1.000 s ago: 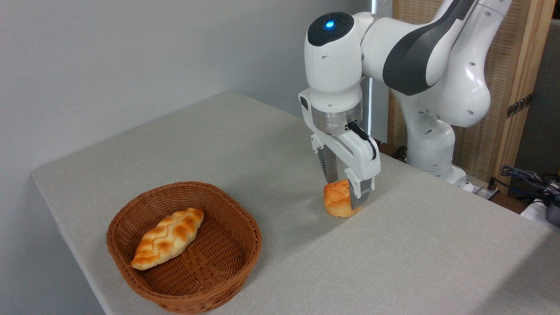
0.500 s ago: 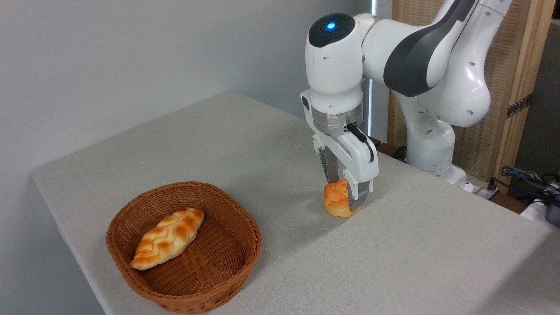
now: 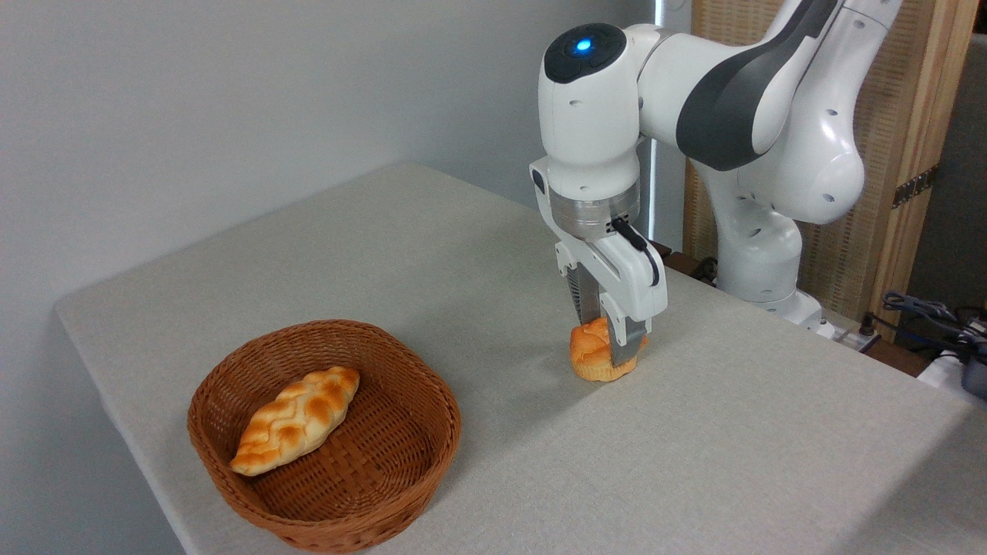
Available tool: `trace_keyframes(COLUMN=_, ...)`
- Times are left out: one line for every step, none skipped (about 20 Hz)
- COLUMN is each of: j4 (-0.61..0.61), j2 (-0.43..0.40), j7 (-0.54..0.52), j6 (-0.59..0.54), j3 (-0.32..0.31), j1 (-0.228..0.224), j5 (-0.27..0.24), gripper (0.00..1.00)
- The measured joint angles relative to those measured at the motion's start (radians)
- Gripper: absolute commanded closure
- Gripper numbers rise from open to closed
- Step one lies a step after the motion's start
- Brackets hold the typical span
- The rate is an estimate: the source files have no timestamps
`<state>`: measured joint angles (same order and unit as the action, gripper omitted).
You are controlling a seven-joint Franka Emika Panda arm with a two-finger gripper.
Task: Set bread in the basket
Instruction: 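Close the gripper fingers around the round golden bun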
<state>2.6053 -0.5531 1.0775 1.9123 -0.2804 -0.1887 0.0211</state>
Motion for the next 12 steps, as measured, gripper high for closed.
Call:
trace_keyframes(j4=0.0, j2=0.0, j7=0.0, j6=0.0, j3=0.0, j1=0.0, j5=0.0, gripper=0.36)
trace_keyframes(j4=0.0, j2=0.0, j7=0.0, j6=0.0, j3=0.0, j1=0.0, j5=0.0, gripper=0.36)
trace_keyframes(j4=0.0, j2=0.0, j7=0.0, j6=0.0, j3=0.0, j1=0.0, j5=0.0, gripper=0.38)
trace_keyframes(j4=0.0, j2=0.0, j7=0.0, j6=0.0, j3=0.0, j1=0.0, j5=0.0, gripper=0.38)
trace_keyframes(j4=0.0, j2=0.0, j7=0.0, j6=0.0, j3=0.0, j1=0.0, j5=0.0, gripper=0.38)
trace_keyframes(j4=0.0, j2=0.0, j7=0.0, j6=0.0, j3=0.0, j1=0.0, j5=0.0, gripper=0.38)
trace_keyframes(j4=0.0, j2=0.0, j7=0.0, j6=0.0, j3=0.0, j1=0.0, j5=0.0, gripper=0.38)
trace_keyframes(j4=0.0, j2=0.0, j7=0.0, j6=0.001, j3=0.0, j1=0.0, j5=0.0, gripper=0.4)
trace_keyframes(j4=0.0, j2=0.0, j7=0.0, j6=0.001, j3=0.0, j1=0.0, j5=0.0, gripper=0.46)
trace_keyframes(j4=-0.001, j2=-0.001, j7=0.0, j6=0.002, j3=0.0, j1=0.0, j5=0.0, gripper=0.49)
trace_keyframes(j4=-0.002, j2=-0.001, j7=0.0, j6=0.003, j3=0.0, j1=0.0, j5=0.0, gripper=0.49)
trace_keyframes(j4=-0.005, j2=-0.002, j7=0.0, j6=0.003, j3=0.0, j1=-0.002, j5=0.0, gripper=0.49)
